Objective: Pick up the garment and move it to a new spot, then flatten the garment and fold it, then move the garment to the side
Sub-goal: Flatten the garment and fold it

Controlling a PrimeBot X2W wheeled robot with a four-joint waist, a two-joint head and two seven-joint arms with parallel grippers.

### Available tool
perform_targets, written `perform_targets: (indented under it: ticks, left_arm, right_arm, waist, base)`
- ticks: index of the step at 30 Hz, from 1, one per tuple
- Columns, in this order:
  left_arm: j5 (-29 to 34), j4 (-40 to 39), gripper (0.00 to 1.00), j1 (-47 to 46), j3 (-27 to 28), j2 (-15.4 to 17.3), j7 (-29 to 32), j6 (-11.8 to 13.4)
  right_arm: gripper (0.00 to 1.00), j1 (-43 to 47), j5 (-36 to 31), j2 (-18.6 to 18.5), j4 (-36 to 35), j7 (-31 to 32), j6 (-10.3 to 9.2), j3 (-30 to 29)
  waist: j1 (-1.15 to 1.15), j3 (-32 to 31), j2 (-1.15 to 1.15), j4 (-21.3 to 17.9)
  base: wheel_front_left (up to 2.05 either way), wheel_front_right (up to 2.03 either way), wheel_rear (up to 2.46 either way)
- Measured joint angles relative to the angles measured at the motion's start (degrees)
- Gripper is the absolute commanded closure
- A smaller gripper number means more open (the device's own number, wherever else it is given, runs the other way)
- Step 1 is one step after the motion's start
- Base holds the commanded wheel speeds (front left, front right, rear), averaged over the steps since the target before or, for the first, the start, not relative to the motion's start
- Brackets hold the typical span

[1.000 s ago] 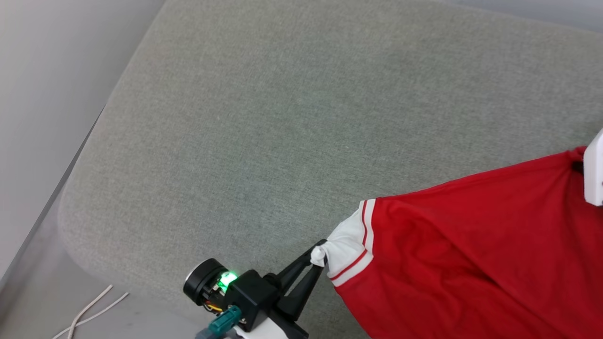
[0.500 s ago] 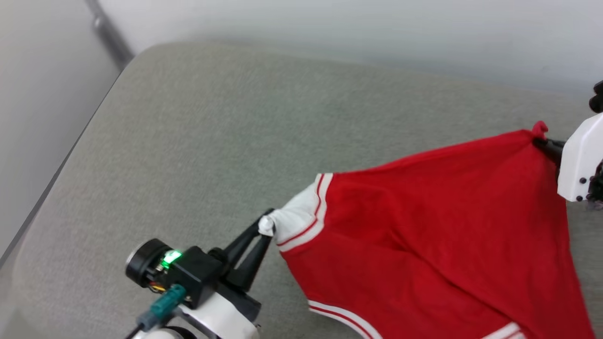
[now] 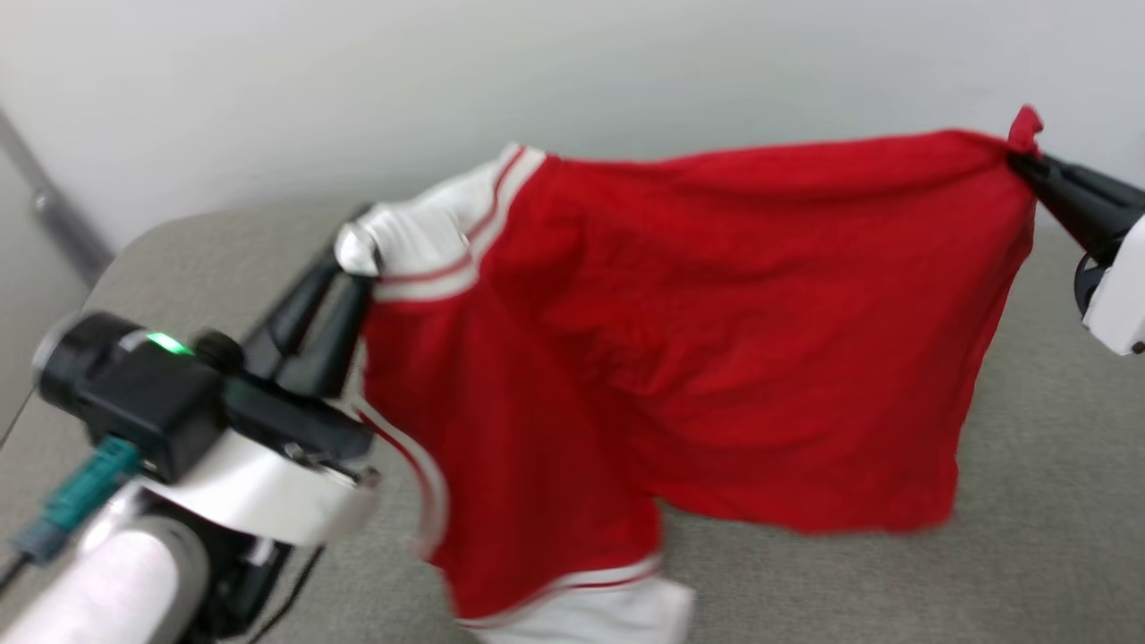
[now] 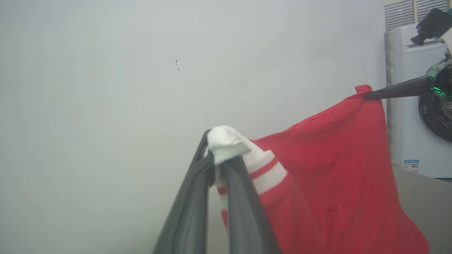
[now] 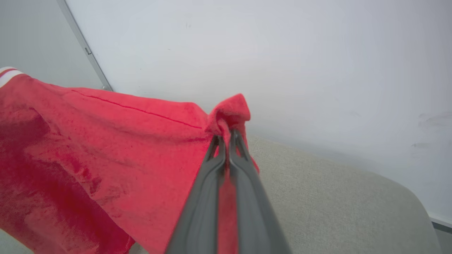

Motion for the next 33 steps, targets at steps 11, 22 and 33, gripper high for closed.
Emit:
perform_targets:
  ticks: [11, 22, 33]
  left_arm:
    - [-1.7, -2.9, 1.0, -12.7, 8.6, 3.3, 3.4, 0.7]
    - [-2.4, 1.5, 1.0, -27.3, 11.8, 6.6, 9.8, -0.9]
    - [-0.8, 17.9, 1.0, -51.8, 6.6, 5.1, 14.4, -10.1]
  right_arm:
    - [1.0, -1.7, -1.4, 5.6, -14.6, 4.0, 0.0, -6.8]
    - [1.0, -9.6, -5.7, 6.7, -16.4, 3.0, 0.0, -10.4]
    - [1.0, -27.2, -11.4, 3.3, -4.3, -6.8, 0.01, -8.6]
  waist:
    - [0.0, -0.6, 0.0, -7.0]
    - [0.0, 6.1, 0.0, -10.4]
    - [0.01, 19.2, 0.0, -11.2]
  base:
    - [0.0, 0.0, 0.0]
    - [0.0, 0.0, 0.0]
    - [0.0, 0.0, 0.0]
